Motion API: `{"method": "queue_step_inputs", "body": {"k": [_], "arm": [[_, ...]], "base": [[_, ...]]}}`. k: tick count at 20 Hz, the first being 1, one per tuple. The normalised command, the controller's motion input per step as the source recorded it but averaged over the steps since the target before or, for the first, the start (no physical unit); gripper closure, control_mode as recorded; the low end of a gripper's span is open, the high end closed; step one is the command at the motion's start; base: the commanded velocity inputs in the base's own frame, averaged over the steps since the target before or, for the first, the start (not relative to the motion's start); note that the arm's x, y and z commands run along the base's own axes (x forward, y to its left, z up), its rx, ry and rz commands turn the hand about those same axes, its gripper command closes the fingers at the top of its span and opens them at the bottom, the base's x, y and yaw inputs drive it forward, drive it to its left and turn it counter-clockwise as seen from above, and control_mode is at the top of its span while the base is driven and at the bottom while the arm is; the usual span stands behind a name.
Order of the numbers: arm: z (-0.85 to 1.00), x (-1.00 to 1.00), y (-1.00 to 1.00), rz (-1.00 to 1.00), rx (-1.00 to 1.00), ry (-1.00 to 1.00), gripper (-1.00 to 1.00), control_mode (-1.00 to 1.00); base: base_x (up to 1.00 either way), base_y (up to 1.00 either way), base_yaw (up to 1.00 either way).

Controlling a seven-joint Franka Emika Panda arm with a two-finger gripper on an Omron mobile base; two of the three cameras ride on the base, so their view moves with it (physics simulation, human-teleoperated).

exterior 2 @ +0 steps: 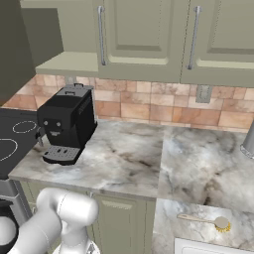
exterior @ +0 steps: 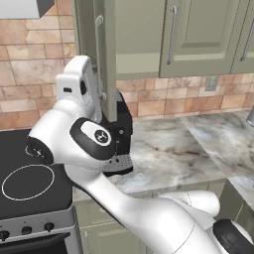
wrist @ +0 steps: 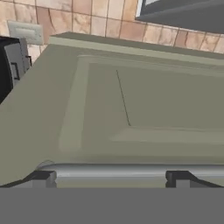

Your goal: Open the cabinet. Pick the dish brush and place it next to the sink. Then close the cabinet.

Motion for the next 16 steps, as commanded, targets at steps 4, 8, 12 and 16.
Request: {"method": "queue_step_inputs", "body": {"k": [4, 8, 12, 16], "arm": [[0.0, 0.22, -0.49, -0.06, 0.0, -0.01, -1.0, -1.0], [0.0, 0.26, -0.48, -0.07, 0.0, 0.0, -1.0, -1.0], [0.0, 0.3, -0.46, -0.07, 0.0, 0.0, -1.0, -1.0], [0.0, 0.37, -0.44, -0.06, 0.0, 0.0, -1.0, -1.0]], "base": [[0.0, 0.0, 0.0], [0.0, 0.0, 0.0], [0.0, 0.0, 0.0], [0.0, 0.0, 0.0]]}}
